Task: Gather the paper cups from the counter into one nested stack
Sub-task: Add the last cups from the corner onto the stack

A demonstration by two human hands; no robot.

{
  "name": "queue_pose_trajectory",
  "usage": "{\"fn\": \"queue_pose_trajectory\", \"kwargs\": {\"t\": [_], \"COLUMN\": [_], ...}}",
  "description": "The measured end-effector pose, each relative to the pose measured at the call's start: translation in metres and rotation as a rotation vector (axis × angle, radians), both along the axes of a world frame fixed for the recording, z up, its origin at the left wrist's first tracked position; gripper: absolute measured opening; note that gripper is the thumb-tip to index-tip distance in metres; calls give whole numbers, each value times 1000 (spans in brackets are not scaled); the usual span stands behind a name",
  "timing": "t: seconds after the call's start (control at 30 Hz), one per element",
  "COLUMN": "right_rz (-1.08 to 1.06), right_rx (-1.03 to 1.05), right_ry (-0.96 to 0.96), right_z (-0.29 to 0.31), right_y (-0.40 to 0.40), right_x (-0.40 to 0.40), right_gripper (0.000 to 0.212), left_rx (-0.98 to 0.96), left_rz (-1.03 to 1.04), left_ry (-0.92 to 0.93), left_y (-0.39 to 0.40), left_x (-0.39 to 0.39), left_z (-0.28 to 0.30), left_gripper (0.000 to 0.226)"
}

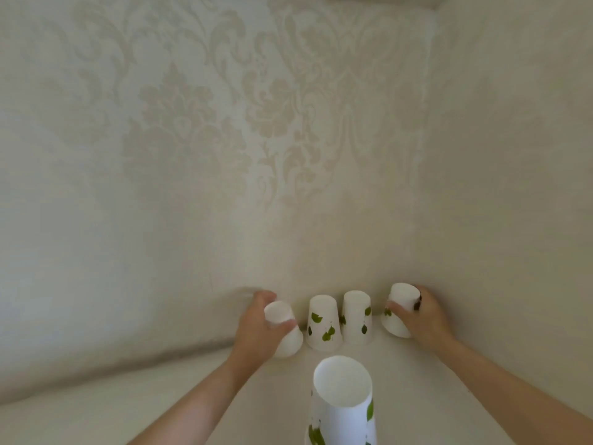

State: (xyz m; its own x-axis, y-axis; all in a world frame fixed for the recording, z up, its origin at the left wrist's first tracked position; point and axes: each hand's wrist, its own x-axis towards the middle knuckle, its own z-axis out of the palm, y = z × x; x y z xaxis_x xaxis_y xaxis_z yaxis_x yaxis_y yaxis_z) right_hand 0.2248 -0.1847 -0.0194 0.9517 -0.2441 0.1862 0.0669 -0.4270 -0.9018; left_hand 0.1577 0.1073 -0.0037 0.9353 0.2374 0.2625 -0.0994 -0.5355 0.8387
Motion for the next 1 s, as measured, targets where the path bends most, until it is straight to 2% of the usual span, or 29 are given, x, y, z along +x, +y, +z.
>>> {"fn": "queue_pose_trajectory", "kwargs": {"t": [0.1,0.2,0.33,0.4,0.53,0.7,0.77,0.83,0.9,1.0], "right_rz": [5,15,61,97,201,423,511,574,620,671], "right_rx": [17,24,59,97,131,169,129,96,82,44], "right_ry": [-66,-137,-194,-201,-224,-207,-190,-176,-149,-97], "right_z": [25,55,99,117,142,156,157,154,149,140], "right_y": [-12,-19,-21,-18,-12,-2,8,20,32,45], "right_x": [-26,-59,-106,-126,-158,-194,-204,-208,-207,-203], "right_gripper": [57,56,54,54,43,59,60,58,50,36], "left_rx": [-122,-219,-173,-174,-125,-44,-61,-90,-165,-514], "left_rz": [-17,-155,-407,-469,-532,-537,-565,-689,-831,-821], "left_ry": [-110,-223,-183,-113,18,131,191,298,380,359], "left_y": [11,9,-11,-21,-41,-51,-44,-29,-11,10], "left_x": [-28,-72,-134,-148,-156,-157,-155,-151,-146,-138], "left_z": [59,125,174,170,140,95,84,77,75,75], "left_gripper": [74,71,79,84,80,84,93,109,113,106]}}
